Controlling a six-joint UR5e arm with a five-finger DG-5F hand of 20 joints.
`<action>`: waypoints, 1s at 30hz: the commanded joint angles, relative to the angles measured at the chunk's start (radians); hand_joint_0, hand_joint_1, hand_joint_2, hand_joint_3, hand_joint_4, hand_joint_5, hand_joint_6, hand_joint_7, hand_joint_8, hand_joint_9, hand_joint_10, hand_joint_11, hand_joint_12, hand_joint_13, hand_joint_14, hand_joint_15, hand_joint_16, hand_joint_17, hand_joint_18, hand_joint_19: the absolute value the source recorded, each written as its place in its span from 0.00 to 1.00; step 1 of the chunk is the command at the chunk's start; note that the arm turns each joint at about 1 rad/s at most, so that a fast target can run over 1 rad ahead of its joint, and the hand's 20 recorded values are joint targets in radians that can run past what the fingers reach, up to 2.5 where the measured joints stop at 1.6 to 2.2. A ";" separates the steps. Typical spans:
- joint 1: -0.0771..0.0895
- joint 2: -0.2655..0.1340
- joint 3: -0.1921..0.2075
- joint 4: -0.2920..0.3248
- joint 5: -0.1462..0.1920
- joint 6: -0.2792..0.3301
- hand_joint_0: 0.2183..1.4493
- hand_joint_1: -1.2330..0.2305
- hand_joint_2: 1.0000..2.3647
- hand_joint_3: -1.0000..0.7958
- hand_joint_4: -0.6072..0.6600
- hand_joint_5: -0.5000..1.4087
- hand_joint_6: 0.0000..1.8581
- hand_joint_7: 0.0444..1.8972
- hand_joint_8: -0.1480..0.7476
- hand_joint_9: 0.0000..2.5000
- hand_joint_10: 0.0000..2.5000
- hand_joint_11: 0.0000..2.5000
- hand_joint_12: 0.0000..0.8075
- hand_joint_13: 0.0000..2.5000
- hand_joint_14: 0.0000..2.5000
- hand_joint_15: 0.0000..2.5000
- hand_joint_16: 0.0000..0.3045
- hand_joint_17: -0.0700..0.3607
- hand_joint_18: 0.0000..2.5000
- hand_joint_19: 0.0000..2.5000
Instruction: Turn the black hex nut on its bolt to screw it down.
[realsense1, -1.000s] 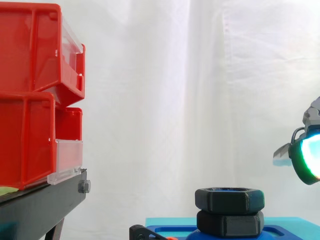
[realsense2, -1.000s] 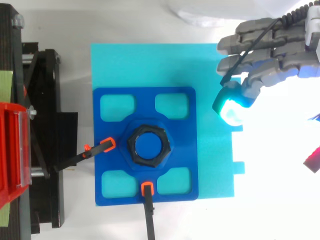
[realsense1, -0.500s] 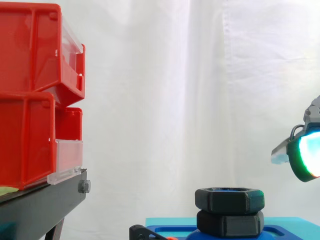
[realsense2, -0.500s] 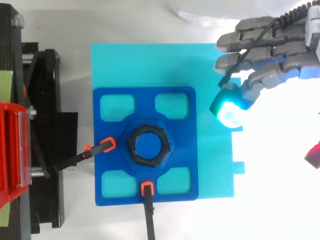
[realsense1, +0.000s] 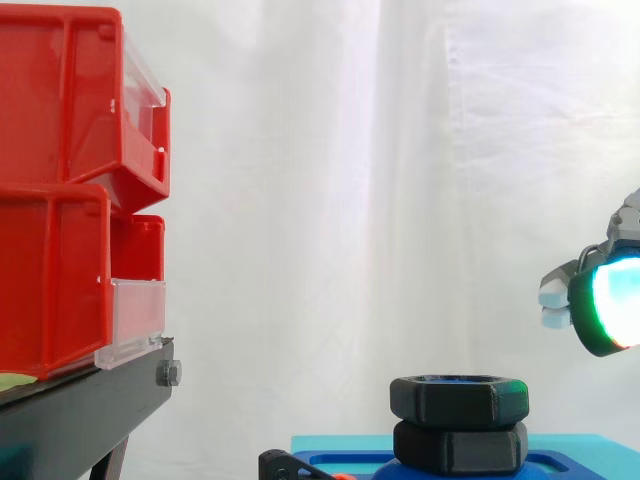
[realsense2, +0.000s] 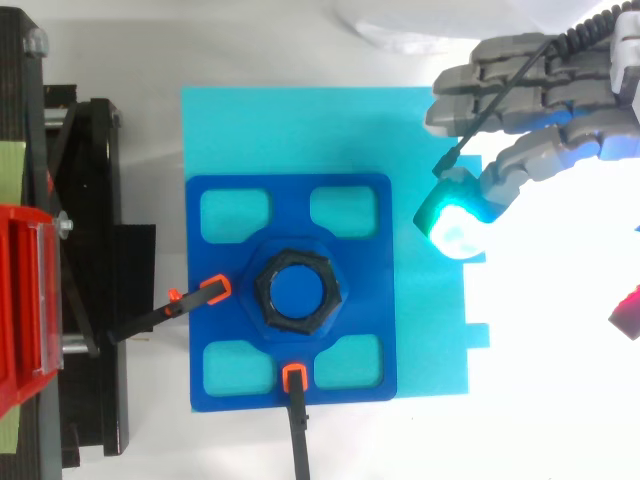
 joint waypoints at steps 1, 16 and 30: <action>0.000 0.000 0.000 0.000 0.000 0.000 0.18 0.68 0.00 0.28 0.48 0.10 0.27 0.28 0.31 0.03 0.00 0.00 0.39 0.00 0.00 0.00 0.20 0.49 0.00 0.00; 0.000 0.000 0.000 0.000 0.000 0.000 0.18 0.66 0.00 0.28 0.49 0.10 0.27 0.28 0.30 0.04 0.00 0.00 0.39 0.00 0.00 0.00 0.20 0.48 0.00 0.00; 0.000 0.000 0.000 0.000 0.000 0.000 0.18 0.64 0.00 0.28 0.49 0.10 0.27 0.29 0.33 0.05 0.00 0.00 0.39 0.00 0.00 0.00 0.20 0.48 0.00 0.00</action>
